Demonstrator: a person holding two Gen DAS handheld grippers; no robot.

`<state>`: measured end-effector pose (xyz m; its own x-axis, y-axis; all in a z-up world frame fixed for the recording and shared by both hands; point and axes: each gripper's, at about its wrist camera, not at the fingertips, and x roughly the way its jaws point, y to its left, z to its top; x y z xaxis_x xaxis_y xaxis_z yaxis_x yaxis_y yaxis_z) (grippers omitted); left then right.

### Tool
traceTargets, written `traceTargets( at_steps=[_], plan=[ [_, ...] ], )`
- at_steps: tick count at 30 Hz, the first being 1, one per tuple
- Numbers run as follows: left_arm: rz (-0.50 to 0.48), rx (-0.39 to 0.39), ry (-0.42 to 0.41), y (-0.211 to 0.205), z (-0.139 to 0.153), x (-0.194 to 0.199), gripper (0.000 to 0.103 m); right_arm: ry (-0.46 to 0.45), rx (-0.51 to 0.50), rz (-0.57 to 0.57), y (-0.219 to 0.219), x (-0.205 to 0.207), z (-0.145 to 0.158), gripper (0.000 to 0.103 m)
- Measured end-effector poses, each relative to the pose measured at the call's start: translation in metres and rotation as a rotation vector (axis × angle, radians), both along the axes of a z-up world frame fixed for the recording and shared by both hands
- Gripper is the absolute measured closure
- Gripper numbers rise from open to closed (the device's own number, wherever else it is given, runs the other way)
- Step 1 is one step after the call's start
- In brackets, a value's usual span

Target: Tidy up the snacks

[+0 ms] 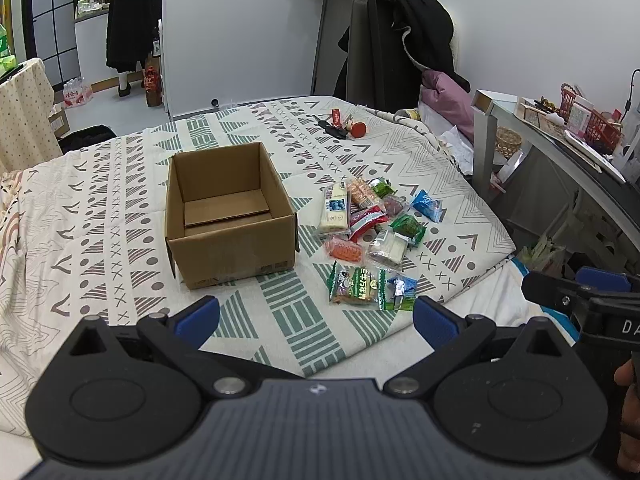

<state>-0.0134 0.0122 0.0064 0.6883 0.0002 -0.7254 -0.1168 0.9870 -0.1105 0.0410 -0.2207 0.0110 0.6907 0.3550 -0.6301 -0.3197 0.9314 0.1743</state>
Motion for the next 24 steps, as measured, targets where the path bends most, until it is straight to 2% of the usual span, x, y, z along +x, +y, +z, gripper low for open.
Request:
traceTargets(
  at_steps=[24],
  plan=[
    [-0.013,-0.001,-0.003,-0.0001,-0.0033,-0.0019,0.001,-0.003,-0.004,-0.008,0.0006,0.0006,0.0008,0.000]
  ],
)
